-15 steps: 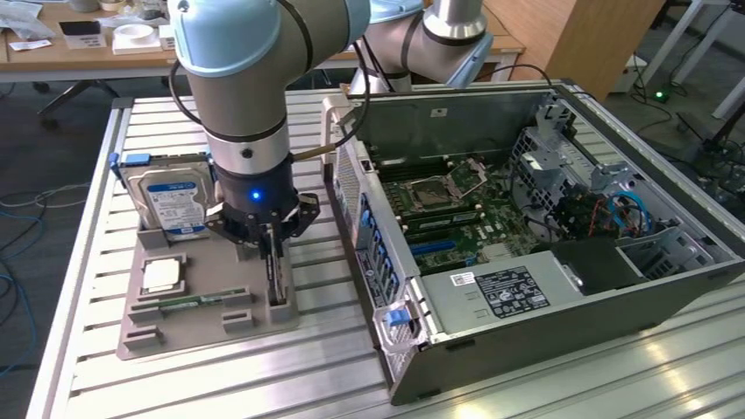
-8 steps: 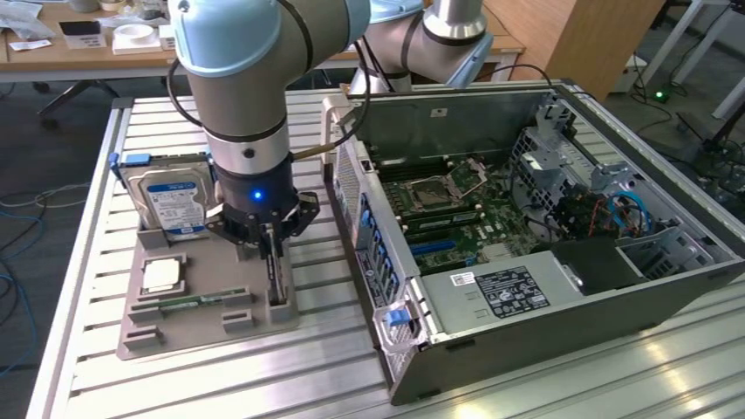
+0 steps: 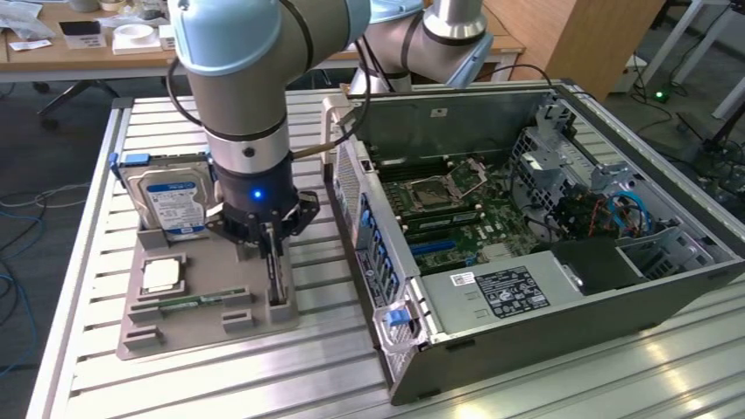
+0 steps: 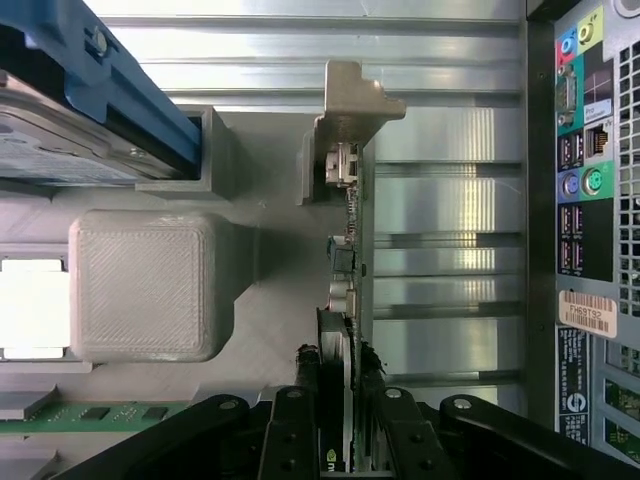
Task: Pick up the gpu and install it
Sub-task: 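Pick up the gpu and move the gpu toward the slot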
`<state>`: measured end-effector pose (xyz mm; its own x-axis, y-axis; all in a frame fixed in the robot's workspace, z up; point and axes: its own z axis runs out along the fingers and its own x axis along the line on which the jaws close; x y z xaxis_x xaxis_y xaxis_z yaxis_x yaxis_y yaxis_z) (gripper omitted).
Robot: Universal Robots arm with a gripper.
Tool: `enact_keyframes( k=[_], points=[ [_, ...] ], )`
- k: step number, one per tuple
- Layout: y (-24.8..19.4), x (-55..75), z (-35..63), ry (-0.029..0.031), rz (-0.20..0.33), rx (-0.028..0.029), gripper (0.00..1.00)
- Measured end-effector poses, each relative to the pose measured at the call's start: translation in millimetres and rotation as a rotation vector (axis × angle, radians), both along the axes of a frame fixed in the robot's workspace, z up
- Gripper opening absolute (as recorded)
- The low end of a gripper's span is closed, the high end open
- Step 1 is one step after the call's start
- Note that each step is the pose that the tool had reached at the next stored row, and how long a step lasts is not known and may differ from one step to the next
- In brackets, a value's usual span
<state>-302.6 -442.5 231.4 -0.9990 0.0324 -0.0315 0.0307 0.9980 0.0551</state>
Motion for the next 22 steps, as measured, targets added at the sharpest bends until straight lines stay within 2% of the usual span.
enact_keyframes(
  k=[6,22],
  points=[
    [0.0,0.0,14.2,0.0000,0.000,-0.0001,0.26],
    [0.2,0.0,63.2,-0.0001,0.000,-0.0001,0.26]
  ],
)
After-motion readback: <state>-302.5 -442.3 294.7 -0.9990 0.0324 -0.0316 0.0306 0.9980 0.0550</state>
